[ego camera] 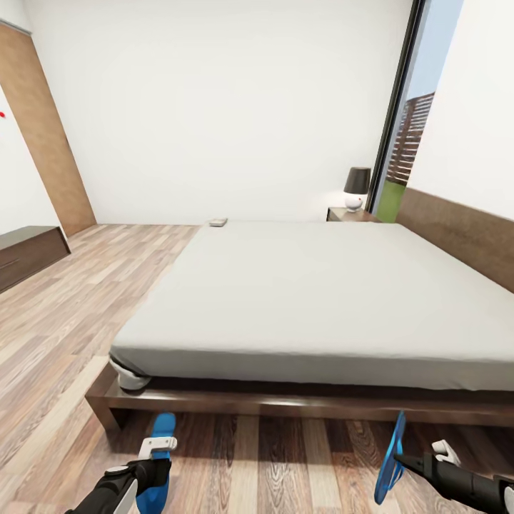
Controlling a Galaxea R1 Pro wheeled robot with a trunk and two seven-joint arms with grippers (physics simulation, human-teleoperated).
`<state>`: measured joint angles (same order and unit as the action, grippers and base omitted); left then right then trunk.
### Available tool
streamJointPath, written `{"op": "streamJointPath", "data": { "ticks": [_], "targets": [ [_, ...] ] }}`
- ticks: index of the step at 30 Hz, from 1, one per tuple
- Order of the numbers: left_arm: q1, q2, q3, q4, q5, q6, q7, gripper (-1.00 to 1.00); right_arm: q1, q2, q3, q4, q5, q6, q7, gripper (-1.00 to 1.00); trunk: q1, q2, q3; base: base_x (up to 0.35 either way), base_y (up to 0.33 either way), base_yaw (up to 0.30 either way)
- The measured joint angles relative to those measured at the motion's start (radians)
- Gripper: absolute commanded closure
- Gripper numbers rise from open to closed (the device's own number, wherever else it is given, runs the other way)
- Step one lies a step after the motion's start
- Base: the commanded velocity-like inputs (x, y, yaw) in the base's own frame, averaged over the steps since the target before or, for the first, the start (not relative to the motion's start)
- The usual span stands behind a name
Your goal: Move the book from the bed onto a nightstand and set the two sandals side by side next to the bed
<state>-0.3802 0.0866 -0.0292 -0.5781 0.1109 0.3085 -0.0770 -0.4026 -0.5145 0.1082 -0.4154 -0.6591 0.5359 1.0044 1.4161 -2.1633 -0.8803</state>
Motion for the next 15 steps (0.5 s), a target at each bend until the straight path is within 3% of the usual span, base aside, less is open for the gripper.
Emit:
{"op": "streamJointPath", "data": {
  "ticks": [15],
  "targets": [
    [0.000,0.002,0.004,0.000,0.005,-0.001,-0.004,1.00,0.000,0.000,0.000,0.003,0.002,0.000,-0.002,1.00,0.058,-0.105,-0.047,0.000,0.000,0.000]
  ]
}}
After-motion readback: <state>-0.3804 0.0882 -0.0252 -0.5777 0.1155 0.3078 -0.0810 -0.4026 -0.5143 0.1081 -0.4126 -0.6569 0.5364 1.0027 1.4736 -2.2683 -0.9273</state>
